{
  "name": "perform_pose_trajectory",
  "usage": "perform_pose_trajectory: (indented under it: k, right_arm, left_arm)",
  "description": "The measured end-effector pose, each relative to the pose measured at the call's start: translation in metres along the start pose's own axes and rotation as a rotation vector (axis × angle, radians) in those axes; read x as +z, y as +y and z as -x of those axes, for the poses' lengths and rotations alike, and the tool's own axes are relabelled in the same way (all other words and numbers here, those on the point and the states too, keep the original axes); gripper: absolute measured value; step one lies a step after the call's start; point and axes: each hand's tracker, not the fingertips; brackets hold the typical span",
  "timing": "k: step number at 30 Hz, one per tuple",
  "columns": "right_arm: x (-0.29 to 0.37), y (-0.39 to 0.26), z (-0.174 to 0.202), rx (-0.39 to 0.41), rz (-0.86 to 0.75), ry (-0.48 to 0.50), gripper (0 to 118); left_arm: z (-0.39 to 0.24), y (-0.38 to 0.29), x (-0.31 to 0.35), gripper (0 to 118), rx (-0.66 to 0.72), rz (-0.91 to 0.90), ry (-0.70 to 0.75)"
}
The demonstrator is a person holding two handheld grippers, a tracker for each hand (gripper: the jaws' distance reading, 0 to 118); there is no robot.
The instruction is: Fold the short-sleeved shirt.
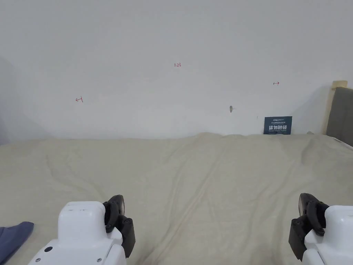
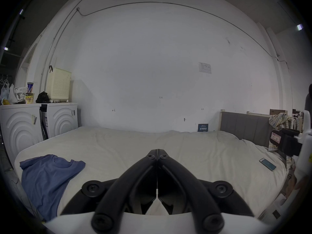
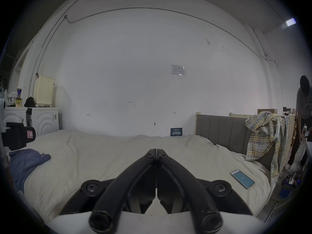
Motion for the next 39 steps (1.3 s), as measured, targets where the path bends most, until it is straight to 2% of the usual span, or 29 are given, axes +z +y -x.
perform_pose_trajectory:
  k: [6, 9, 12, 16, 21, 25, 29, 34, 39]
  right_arm:
    - [-0.008, 0.004, 0.007, 0.0, 0.012, 0.016, 0]
    - [-0.014, 0.012, 0.02, 0.001, 0.008, 0.053, 0]
    - [-0.019, 0.019, 0.039, -0.023, 0.002, 0.154, 0]
    - [-0.021, 0.031, 0.094, 0.027, -0.005, 0.264, 0]
    - [-0.025, 0.032, 0.163, -0.045, 0.011, 0.484, 0]
    - [-0.013, 0.026, 0.217, -0.028, 0.019, 0.644, 0]
    - [0.002, 0.018, 0.255, -0.021, 0.047, 0.778, 0]
    - [0.013, 0.009, 0.287, 0.017, 0.055, 0.845, 0]
    - [0.007, 0.001, 0.297, -0.002, 0.101, 0.869, 0]
  left_arm:
    - [0.005, 0.002, -0.003, 0, -0.008, 0.009, 0.003]
    - [0.013, 0.005, 0.0, 0, -0.009, 0.001, 0.026]
    - [0.033, 0.012, 0.007, 0, -0.002, -0.005, 0.08]
    - [0.071, 0.022, 0.031, 0, -0.013, -0.026, 0.225]
    - [0.125, 0.028, 0.072, 0, -0.009, -0.024, 0.436]
    - [0.16, 0.025, 0.11, 0, 0.02, -0.011, 0.579]
    - [0.18, 0.021, 0.133, 0, 0.03, 0.001, 0.687]
    - [0.191, 0.016, 0.138, 0, 0.02, 0.02, 0.709]
    - [0.203, 0.005, 0.12, 0, 0.028, 0.064, 0.696]
